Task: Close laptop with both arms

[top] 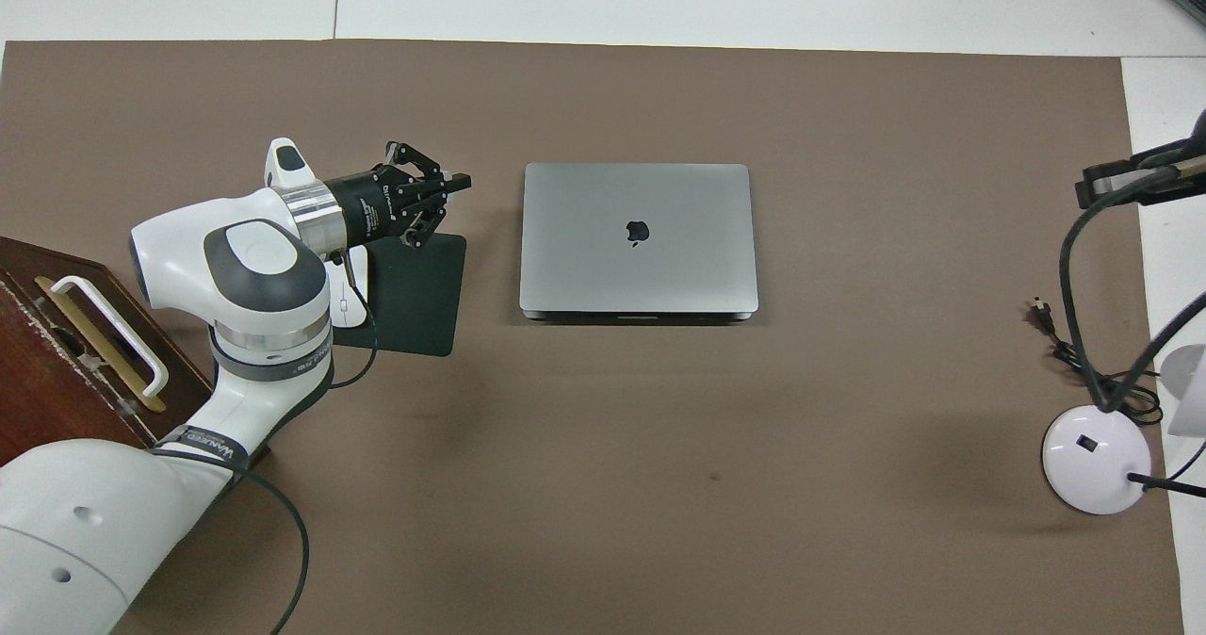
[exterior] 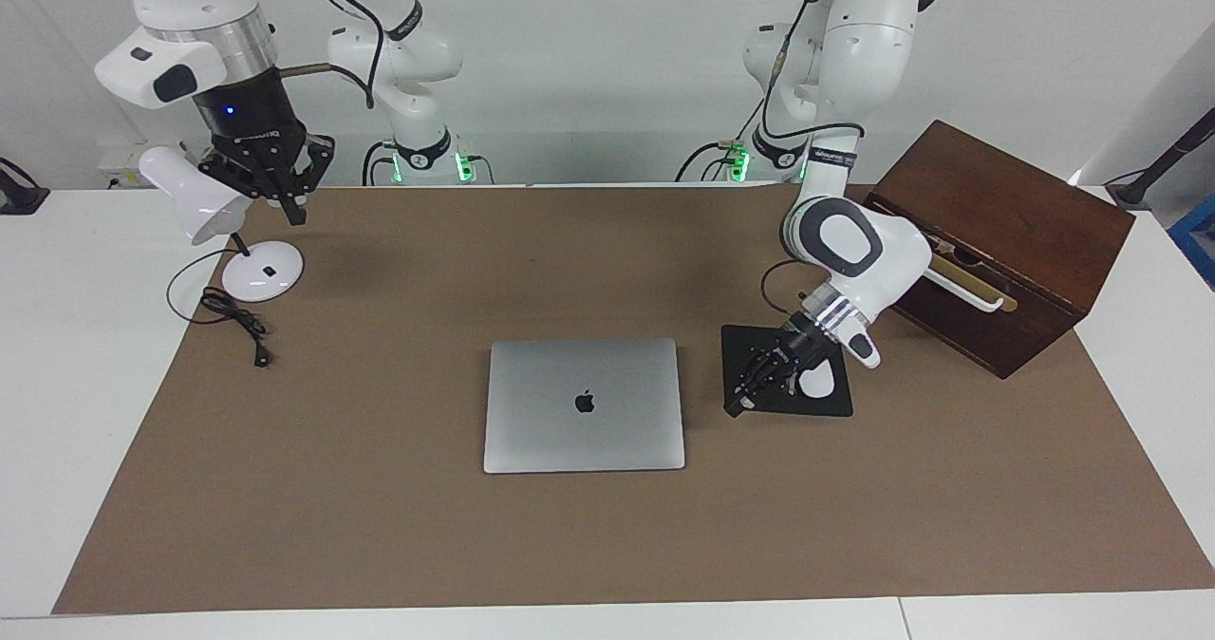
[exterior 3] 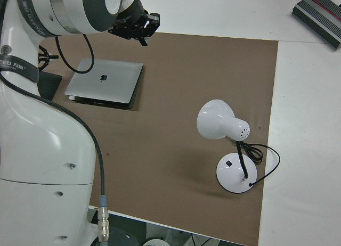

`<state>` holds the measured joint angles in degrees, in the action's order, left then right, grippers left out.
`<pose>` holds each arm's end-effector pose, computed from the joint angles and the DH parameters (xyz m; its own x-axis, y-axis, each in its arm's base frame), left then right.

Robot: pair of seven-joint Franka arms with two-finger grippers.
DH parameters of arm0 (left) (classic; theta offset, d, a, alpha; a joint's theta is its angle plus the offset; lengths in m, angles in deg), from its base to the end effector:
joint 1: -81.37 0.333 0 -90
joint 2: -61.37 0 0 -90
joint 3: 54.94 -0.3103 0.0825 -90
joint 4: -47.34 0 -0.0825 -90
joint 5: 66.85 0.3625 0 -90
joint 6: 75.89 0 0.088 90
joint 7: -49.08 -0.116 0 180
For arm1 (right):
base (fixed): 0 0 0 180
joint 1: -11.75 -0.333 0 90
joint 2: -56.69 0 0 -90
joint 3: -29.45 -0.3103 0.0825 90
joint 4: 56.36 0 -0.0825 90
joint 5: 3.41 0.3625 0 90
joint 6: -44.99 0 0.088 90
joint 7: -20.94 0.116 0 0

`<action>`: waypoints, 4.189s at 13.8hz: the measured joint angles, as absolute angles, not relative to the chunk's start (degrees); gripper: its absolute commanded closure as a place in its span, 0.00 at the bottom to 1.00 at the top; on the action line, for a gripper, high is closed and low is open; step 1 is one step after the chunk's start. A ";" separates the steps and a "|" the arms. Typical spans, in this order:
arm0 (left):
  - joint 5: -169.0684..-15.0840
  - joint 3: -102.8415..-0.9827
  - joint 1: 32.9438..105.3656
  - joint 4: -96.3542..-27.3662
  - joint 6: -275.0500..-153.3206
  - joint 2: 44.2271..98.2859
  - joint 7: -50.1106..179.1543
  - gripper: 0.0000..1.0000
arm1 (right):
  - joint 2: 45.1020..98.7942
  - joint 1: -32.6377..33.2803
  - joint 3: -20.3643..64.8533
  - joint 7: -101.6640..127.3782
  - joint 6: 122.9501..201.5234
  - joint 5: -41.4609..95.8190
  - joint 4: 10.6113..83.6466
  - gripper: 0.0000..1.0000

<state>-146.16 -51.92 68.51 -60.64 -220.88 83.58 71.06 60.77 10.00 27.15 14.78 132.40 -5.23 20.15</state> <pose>0.6135 -0.1665 0.3253 0.4679 0.7052 -0.5327 0.7973 -0.0768 0.5986 0.5486 0.0340 0.6727 0.9778 0.1749 0.1151 0.1712 -0.9844 0.0411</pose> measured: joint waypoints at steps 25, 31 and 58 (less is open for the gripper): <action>-68.72 -64.54 73.03 -46.73 -172.17 72.19 65.66 1.00 | 56.68 10.82 28.60 14.77 135.45 -5.23 31.31 0.00; -67.92 -64.69 75.80 -47.85 -159.18 64.33 61.40 1.00 | 56.53 10.68 28.98 14.77 135.45 -5.23 31.62 0.00; -68.02 -57.13 78.83 -47.21 -166.26 61.14 55.45 0.00 | 56.30 7.50 32.64 16.12 135.43 -2.20 32.03 0.00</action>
<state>-68.02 -57.13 78.83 -47.21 -166.26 61.14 55.45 56.30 7.50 32.64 16.12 135.43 -2.20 32.03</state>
